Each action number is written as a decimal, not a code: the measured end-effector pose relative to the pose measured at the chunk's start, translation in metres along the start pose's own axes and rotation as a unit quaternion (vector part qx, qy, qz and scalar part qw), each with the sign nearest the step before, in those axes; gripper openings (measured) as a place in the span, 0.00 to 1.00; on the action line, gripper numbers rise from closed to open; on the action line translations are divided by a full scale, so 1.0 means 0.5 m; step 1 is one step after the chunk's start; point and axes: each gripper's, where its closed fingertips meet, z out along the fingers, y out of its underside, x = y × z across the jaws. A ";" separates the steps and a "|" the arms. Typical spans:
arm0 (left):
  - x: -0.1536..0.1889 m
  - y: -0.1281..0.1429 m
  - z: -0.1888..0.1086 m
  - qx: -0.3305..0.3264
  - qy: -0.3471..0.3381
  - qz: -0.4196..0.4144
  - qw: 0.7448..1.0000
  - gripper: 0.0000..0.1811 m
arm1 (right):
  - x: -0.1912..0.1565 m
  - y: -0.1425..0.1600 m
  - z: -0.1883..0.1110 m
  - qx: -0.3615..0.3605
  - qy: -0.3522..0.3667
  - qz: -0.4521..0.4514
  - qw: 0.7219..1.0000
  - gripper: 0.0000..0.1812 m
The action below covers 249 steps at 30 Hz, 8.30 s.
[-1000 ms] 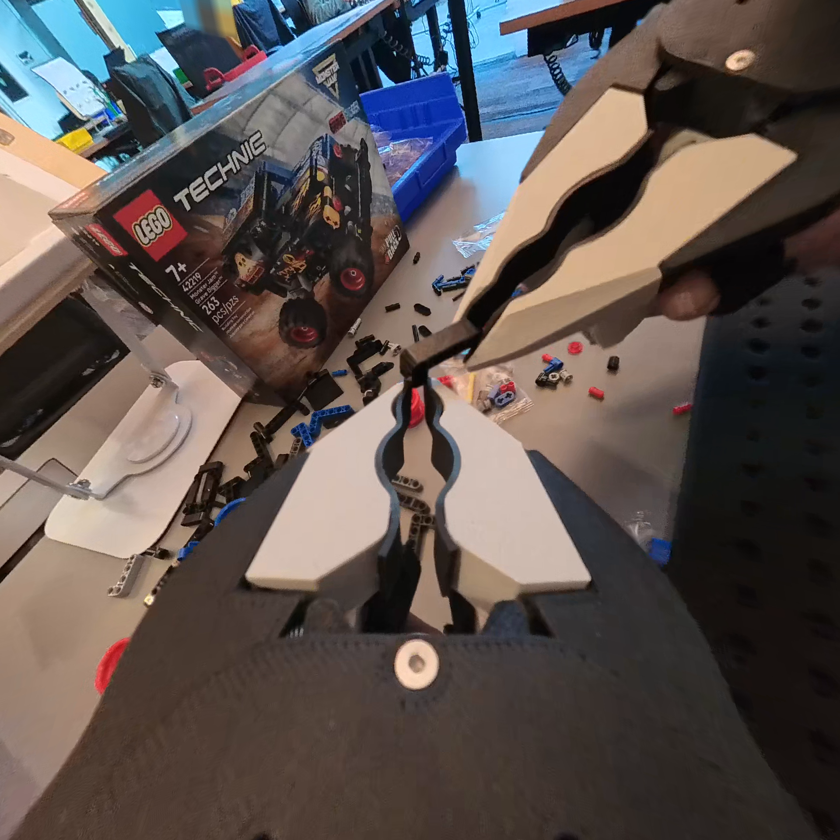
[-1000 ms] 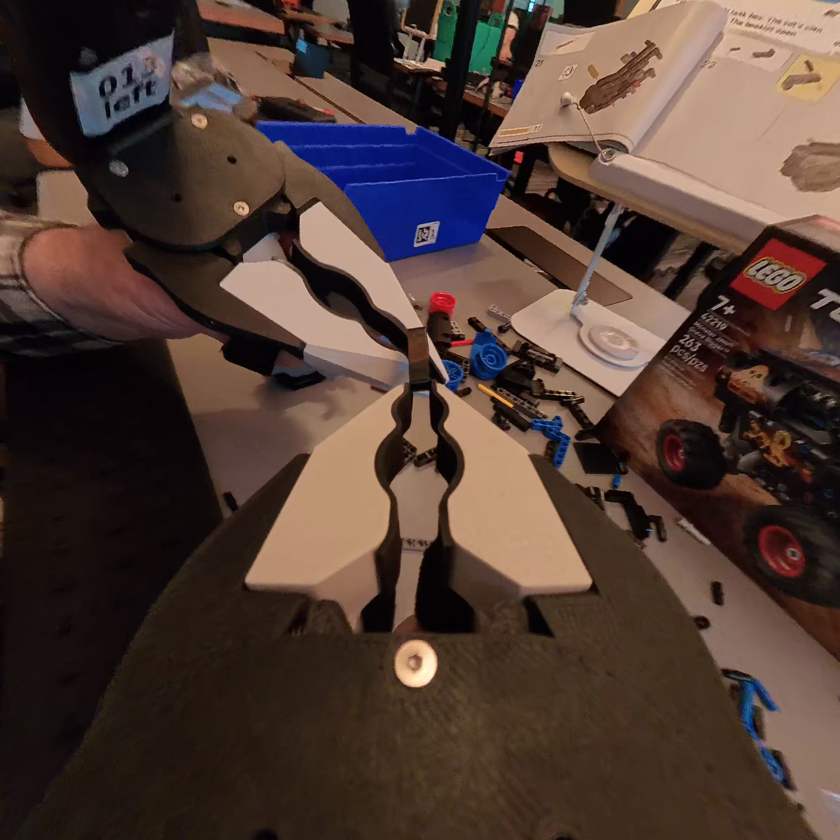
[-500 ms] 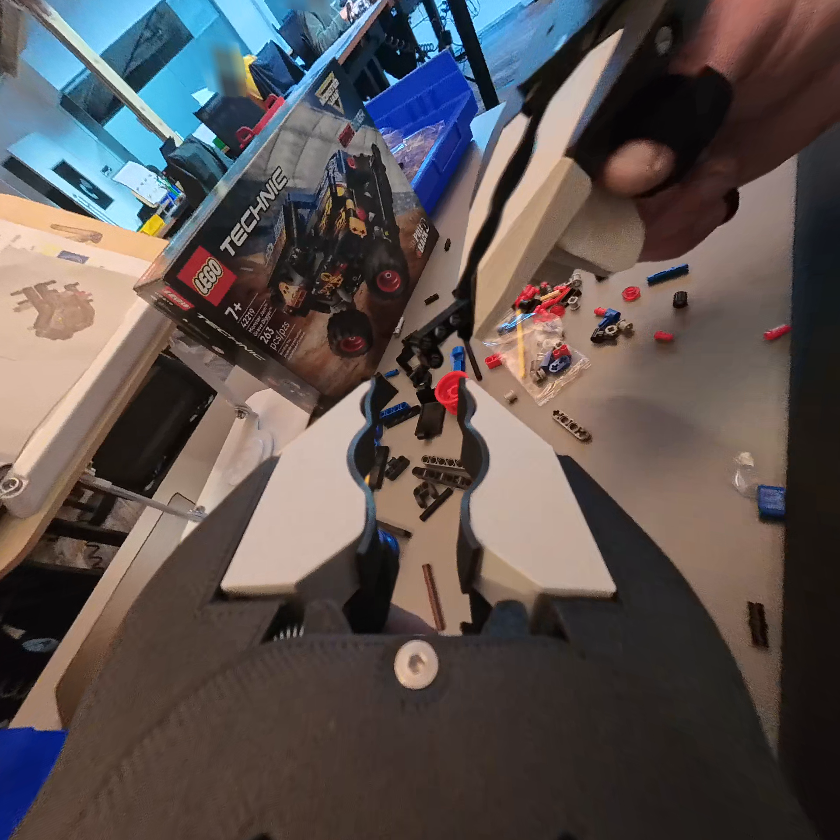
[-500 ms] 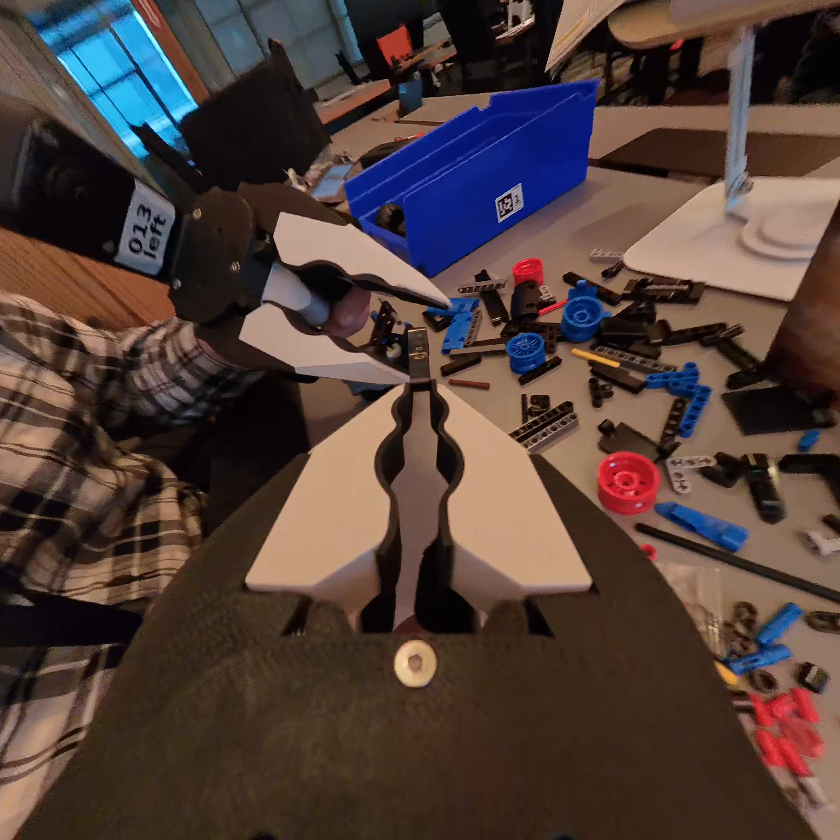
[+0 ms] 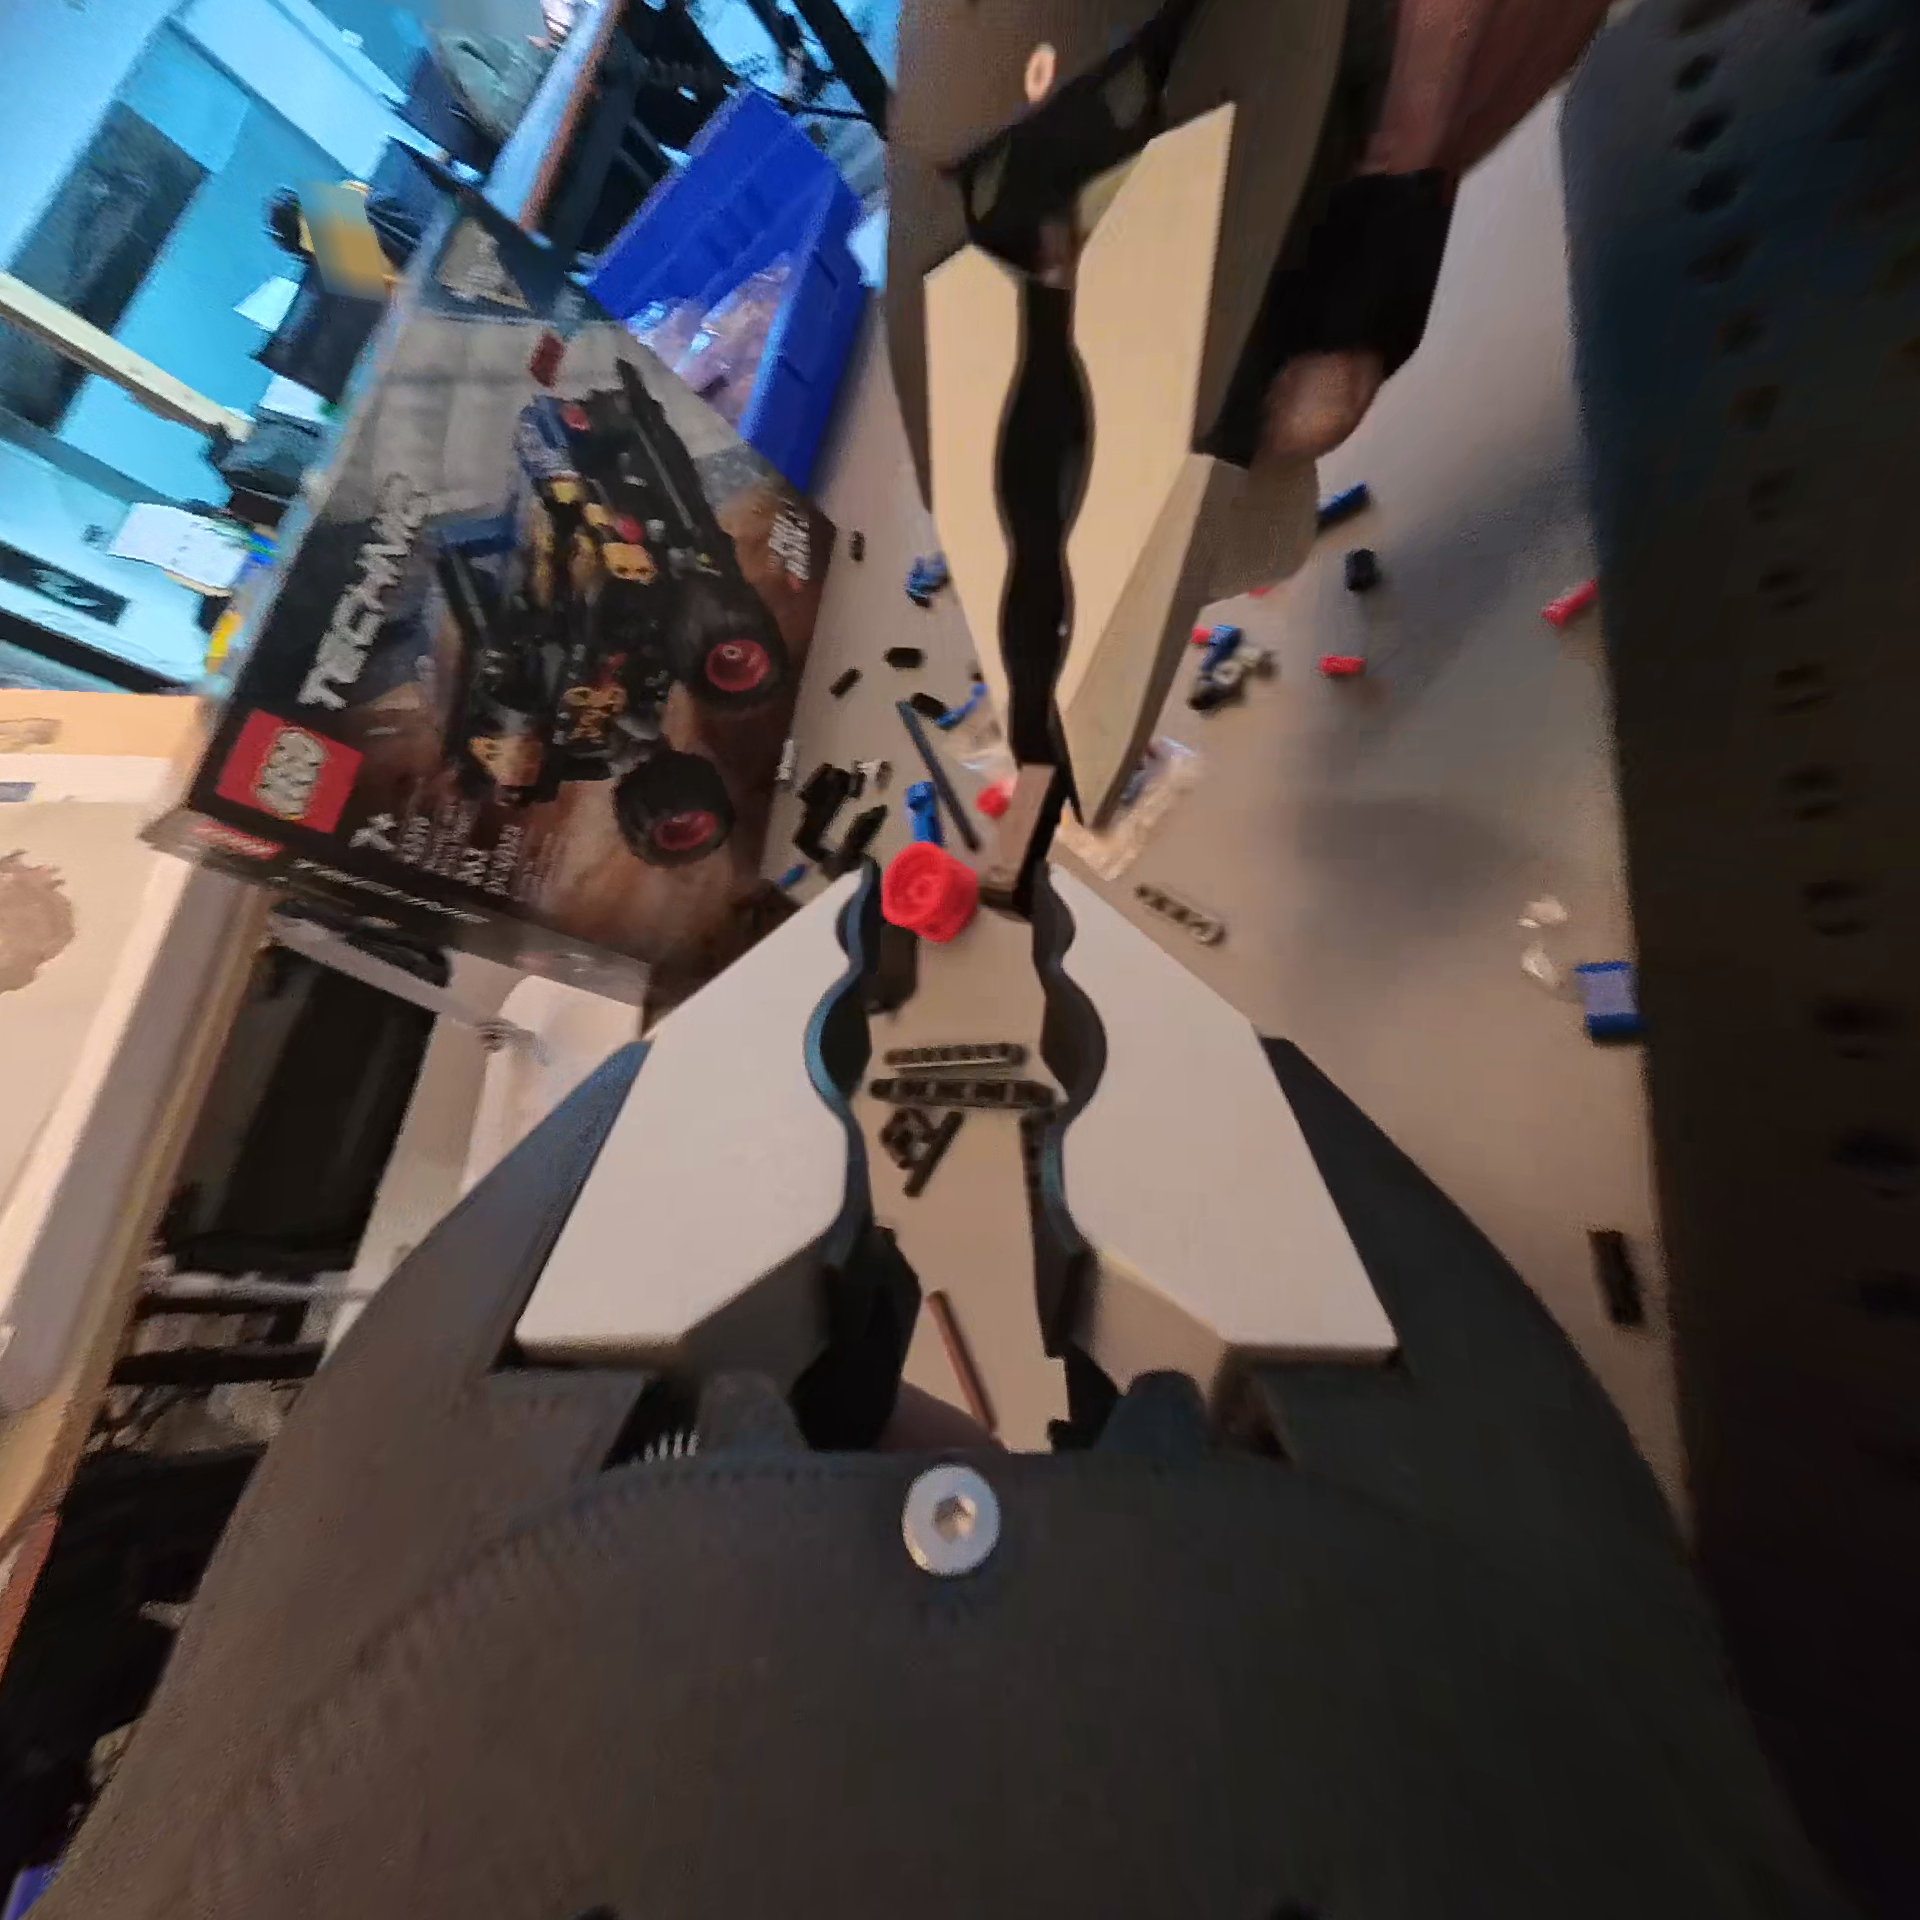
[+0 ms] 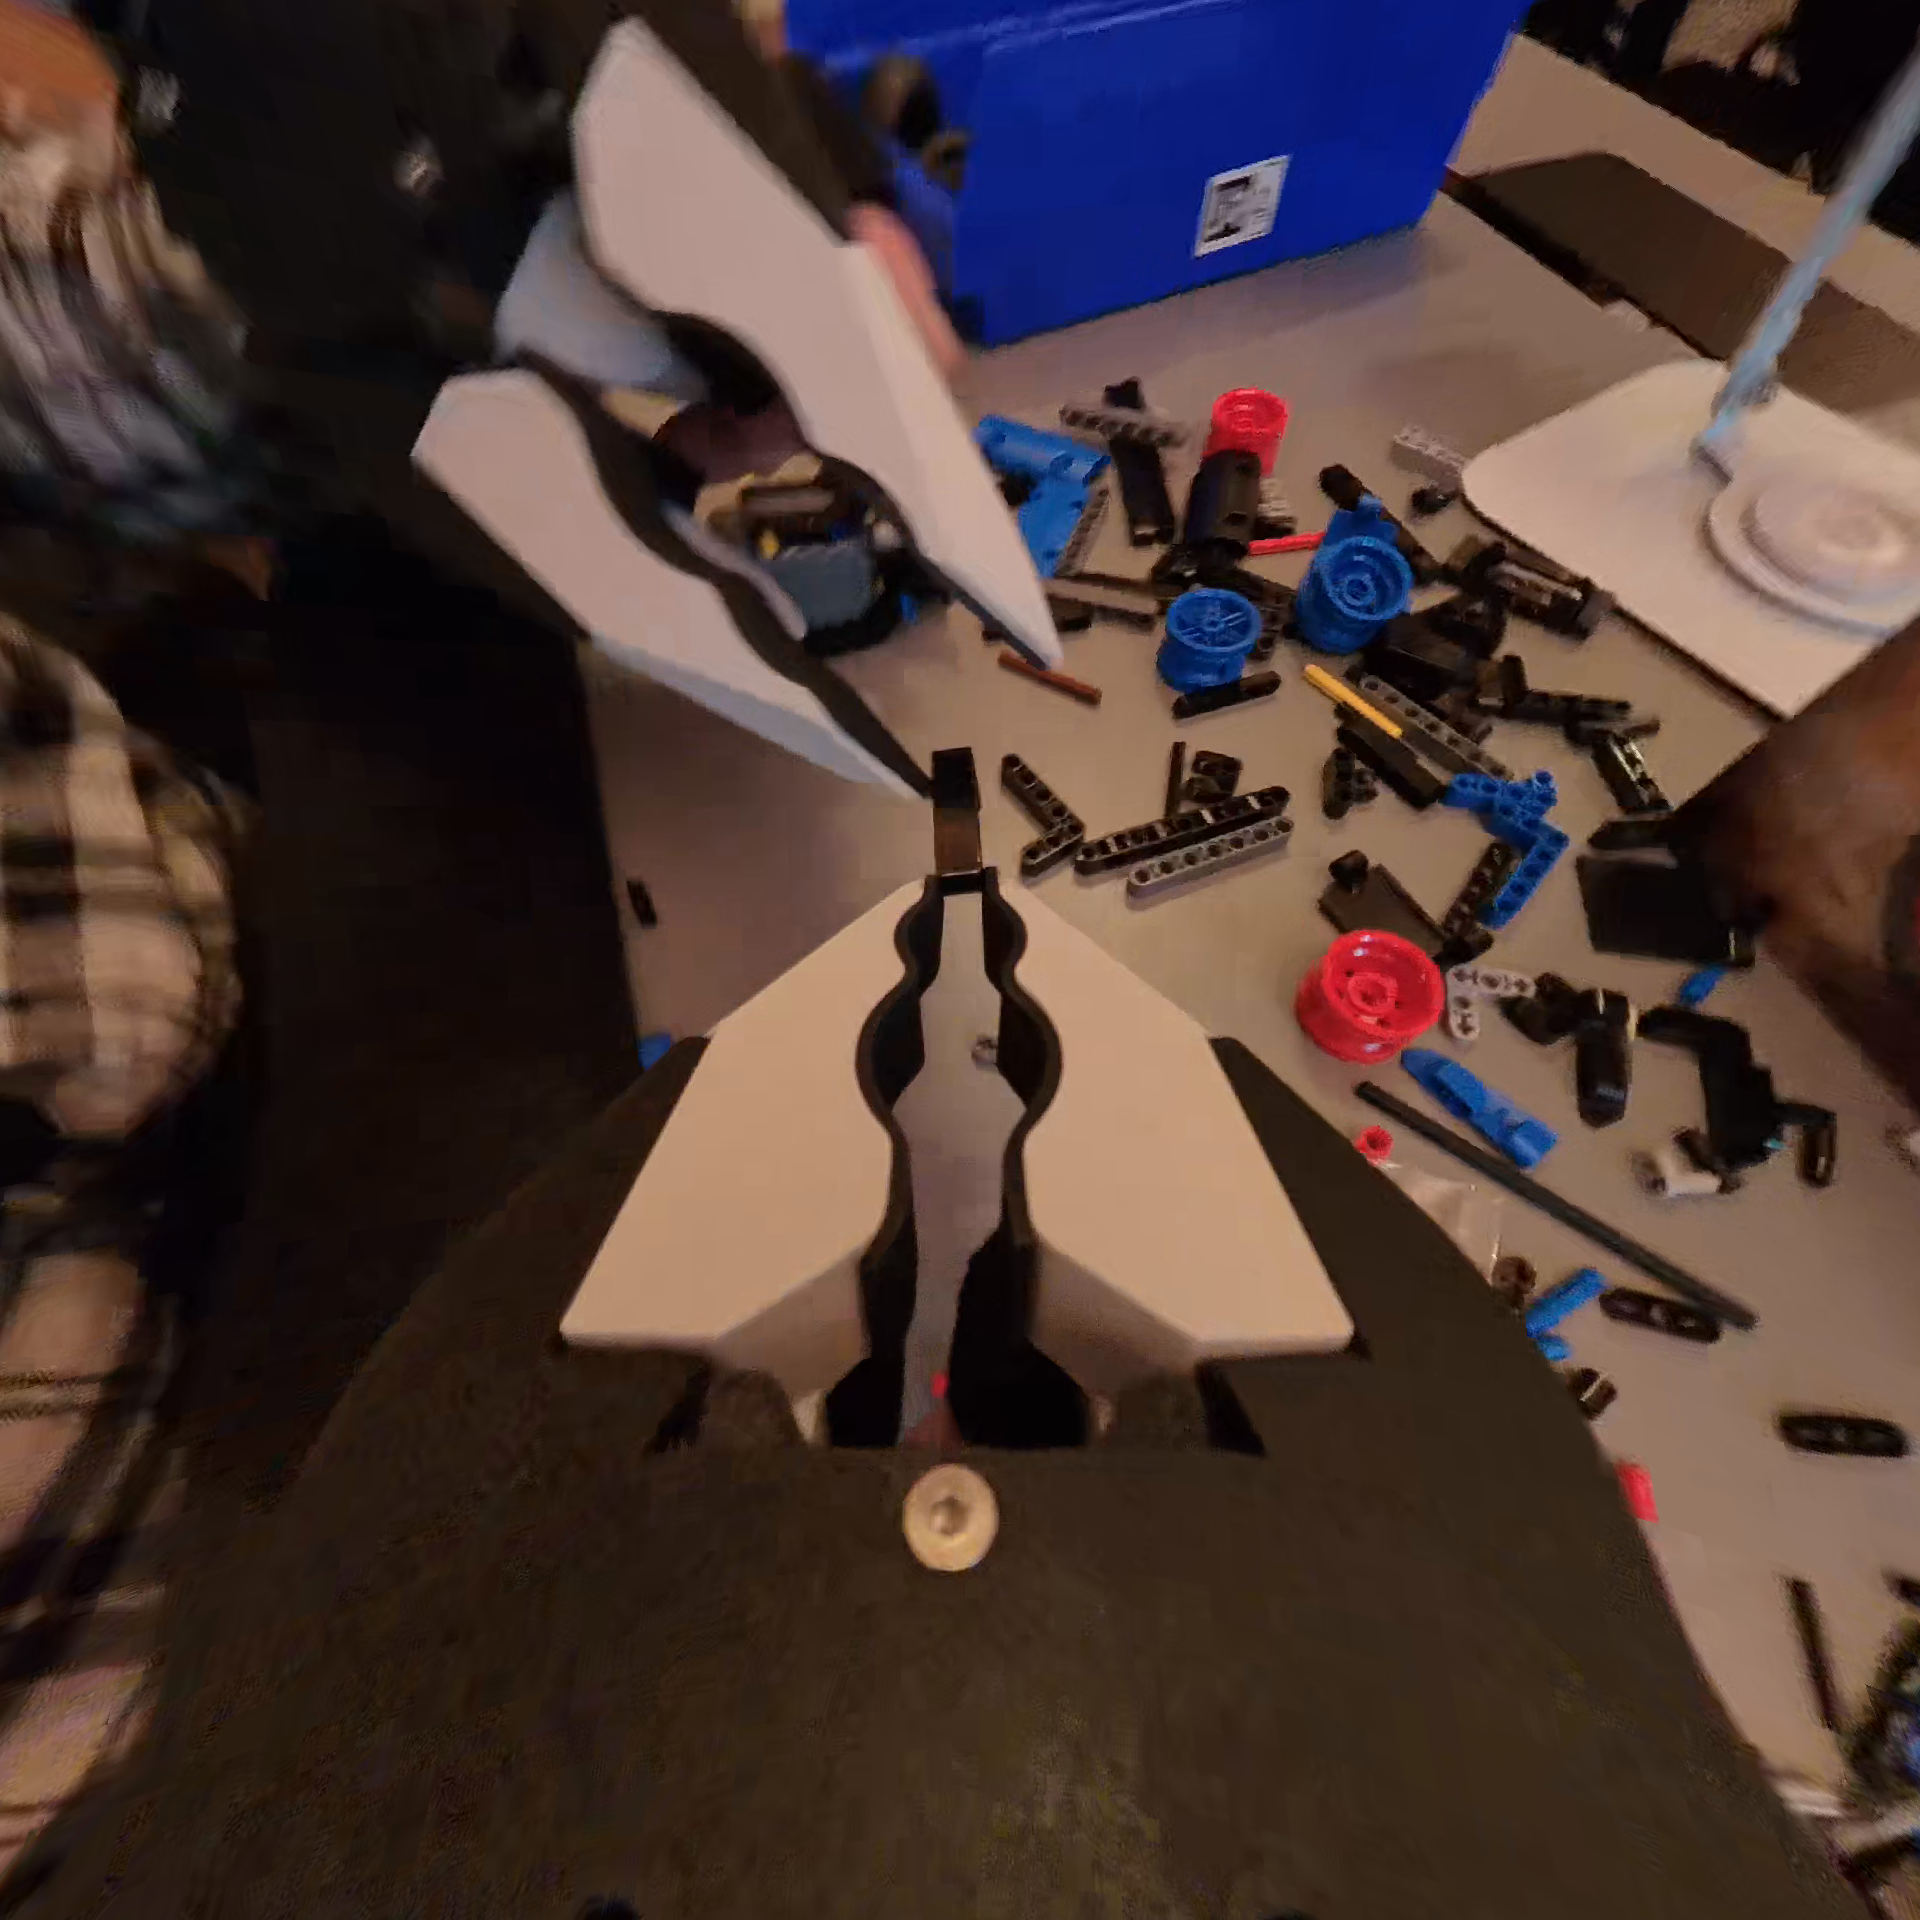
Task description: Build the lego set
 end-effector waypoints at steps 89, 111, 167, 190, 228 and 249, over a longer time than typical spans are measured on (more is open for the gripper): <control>0.157 0.050 0.061 -0.060 0.077 0.036 0.995 0.11 | 0.186 0.291 -0.237 -0.257 0.123 -0.035 0.958 0.03; 0.006 -0.052 0.042 0.040 -0.086 -0.066 0.993 0.18 | 0.042 -0.071 -0.081 0.210 -0.039 0.228 0.950 0.02; 0.174 0.070 0.060 -0.115 0.121 0.000 0.986 0.03 | -0.039 0.131 0.026 -0.187 -0.042 -0.139 0.972 0.02; 0.175 0.067 0.064 -0.088 0.136 -0.019 0.987 0.03 | -0.039 0.144 0.019 -0.317 -0.211 -0.387 0.839 0.02; 0.081 0.010 0.056 -0.006 0.006 -0.019 1.000 0.16 | -0.011 0.057 -0.026 -0.108 -0.176 0.013 0.978 0.03; -0.022 -0.020 0.006 0.057 -0.036 -0.174 0.982 0.03 | 0.027 -0.074 -0.020 0.000 -0.007 -0.096 0.995 0.07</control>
